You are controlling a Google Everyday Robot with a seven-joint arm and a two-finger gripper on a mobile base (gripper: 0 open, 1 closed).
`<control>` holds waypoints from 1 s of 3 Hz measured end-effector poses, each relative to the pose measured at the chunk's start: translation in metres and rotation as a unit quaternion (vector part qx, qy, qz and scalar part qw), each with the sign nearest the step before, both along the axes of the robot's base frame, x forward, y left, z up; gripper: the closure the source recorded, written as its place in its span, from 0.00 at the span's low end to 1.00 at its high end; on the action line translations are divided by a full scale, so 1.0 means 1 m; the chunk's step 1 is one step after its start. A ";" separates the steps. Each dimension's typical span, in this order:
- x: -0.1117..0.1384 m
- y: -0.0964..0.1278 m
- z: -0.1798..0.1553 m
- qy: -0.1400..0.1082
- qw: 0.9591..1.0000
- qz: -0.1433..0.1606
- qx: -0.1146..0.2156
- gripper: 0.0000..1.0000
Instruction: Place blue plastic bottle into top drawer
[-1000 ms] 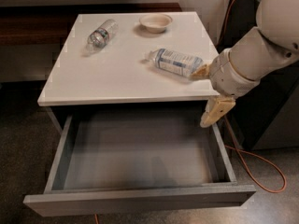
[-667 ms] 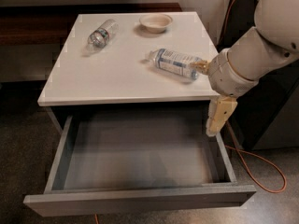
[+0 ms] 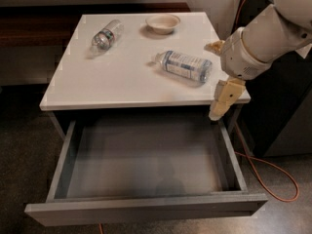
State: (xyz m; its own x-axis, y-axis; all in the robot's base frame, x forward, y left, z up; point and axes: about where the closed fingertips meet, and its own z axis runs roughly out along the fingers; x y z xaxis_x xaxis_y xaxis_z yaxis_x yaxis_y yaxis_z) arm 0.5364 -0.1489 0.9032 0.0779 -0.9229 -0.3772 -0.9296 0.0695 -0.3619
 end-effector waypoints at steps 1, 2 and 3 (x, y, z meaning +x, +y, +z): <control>0.028 0.001 0.012 0.002 0.999 -0.030 0.011 0.00; 0.057 0.002 0.018 0.011 0.997 -0.065 0.028 0.00; 0.082 -0.003 0.014 0.031 0.993 -0.105 0.053 0.00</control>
Offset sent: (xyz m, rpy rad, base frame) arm 0.0974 -0.0005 0.0242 0.1153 0.0565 -0.2479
